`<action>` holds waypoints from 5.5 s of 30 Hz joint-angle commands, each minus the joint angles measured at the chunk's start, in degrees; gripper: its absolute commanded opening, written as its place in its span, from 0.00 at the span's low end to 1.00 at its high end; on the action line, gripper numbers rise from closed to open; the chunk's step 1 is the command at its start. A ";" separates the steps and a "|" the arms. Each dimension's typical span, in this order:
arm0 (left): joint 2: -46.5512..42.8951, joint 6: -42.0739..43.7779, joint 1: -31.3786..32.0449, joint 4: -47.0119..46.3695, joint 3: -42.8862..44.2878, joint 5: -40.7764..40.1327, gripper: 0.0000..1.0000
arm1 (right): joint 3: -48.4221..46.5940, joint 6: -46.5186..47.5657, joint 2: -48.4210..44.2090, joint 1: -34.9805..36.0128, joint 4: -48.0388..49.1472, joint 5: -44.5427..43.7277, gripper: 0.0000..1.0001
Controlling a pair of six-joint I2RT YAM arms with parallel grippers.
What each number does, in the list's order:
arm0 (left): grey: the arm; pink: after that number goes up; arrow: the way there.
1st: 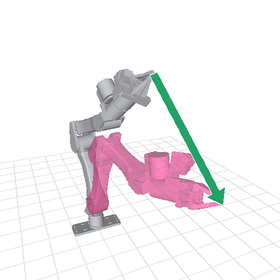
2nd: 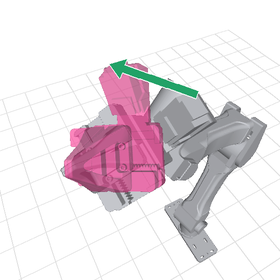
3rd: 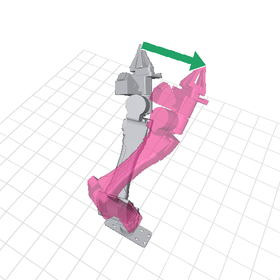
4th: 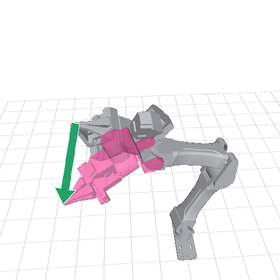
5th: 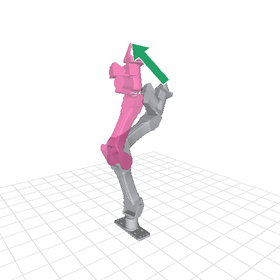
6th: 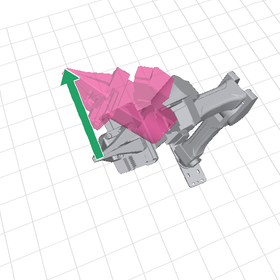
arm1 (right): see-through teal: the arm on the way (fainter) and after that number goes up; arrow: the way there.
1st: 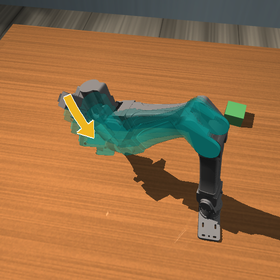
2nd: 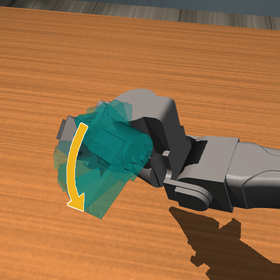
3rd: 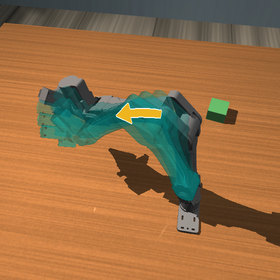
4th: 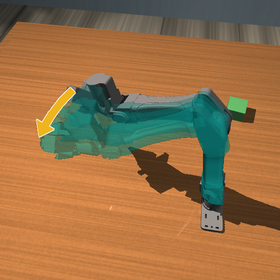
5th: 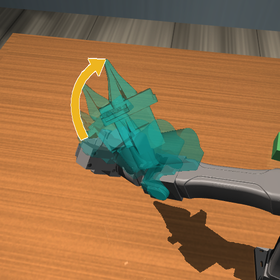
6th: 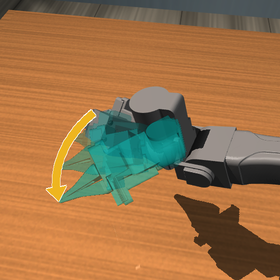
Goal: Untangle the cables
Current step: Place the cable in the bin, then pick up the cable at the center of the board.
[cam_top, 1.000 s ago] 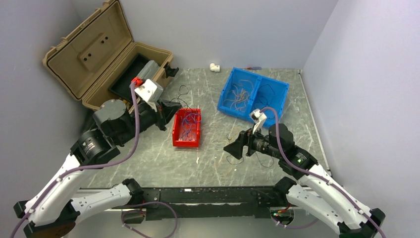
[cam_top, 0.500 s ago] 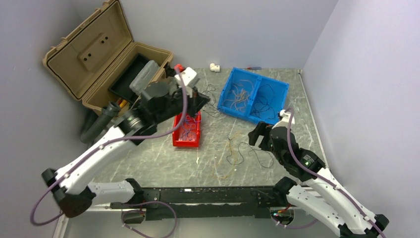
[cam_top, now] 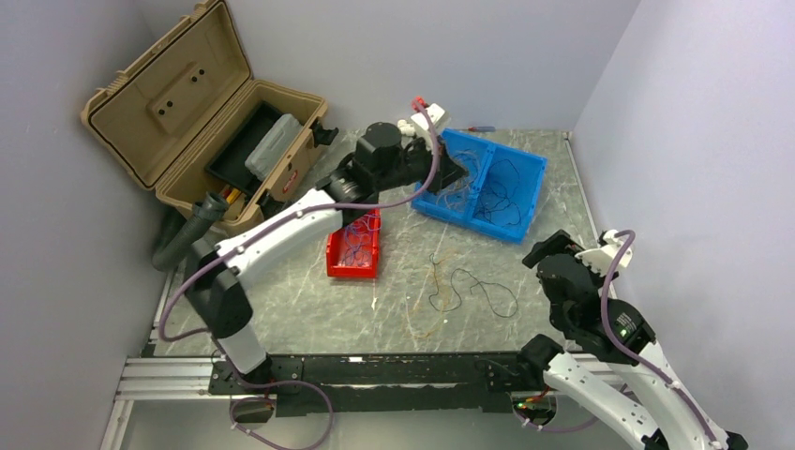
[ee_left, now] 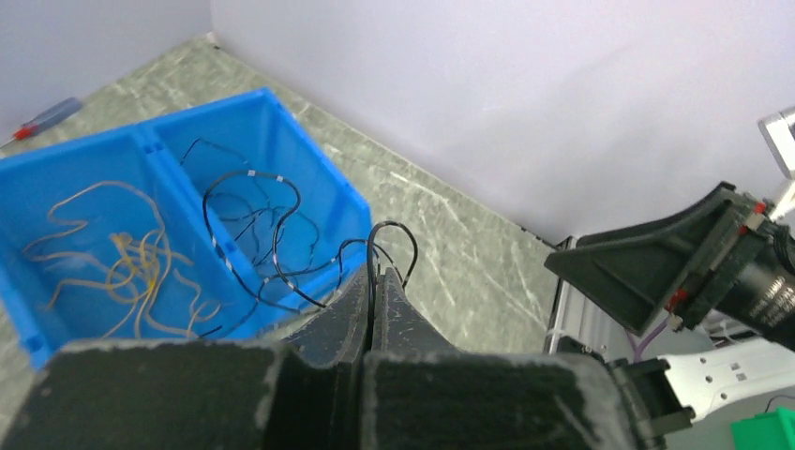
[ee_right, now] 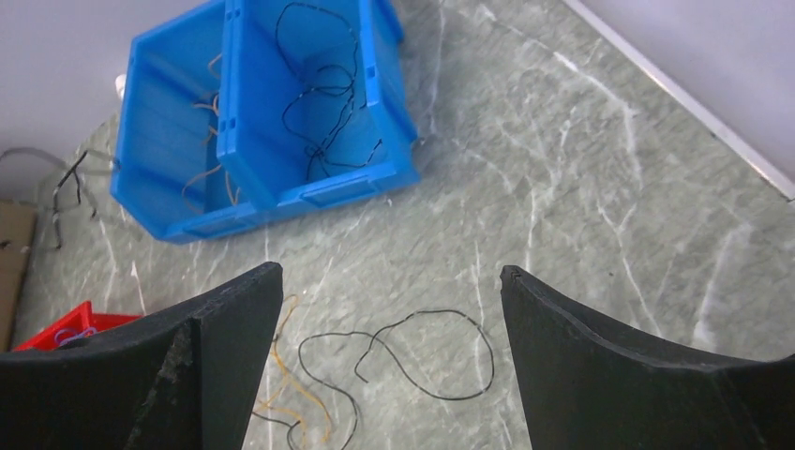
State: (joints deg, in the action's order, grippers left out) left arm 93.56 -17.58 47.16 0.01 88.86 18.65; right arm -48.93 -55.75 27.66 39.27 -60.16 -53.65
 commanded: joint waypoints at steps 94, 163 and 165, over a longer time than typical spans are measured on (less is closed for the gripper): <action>-30.02 -1.85 9.73 -2.65 -48.40 -9.01 0.94 | 14.63 -6.06 24.57 -18.07 11.89 39.29 1.00; -40.22 3.92 10.60 -9.67 -59.57 -15.25 0.98 | -0.19 -34.37 35.18 -29.19 5.94 44.84 0.00; -40.84 3.50 10.59 -9.42 -59.81 -15.36 0.98 | -2.63 -31.25 32.73 -29.16 5.65 45.44 0.00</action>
State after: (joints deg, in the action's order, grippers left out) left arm 54.87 -13.08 57.47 -9.85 29.28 3.97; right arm -46.61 -94.00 64.88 10.20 -49.98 -4.73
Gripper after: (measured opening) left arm 0.985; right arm 0.010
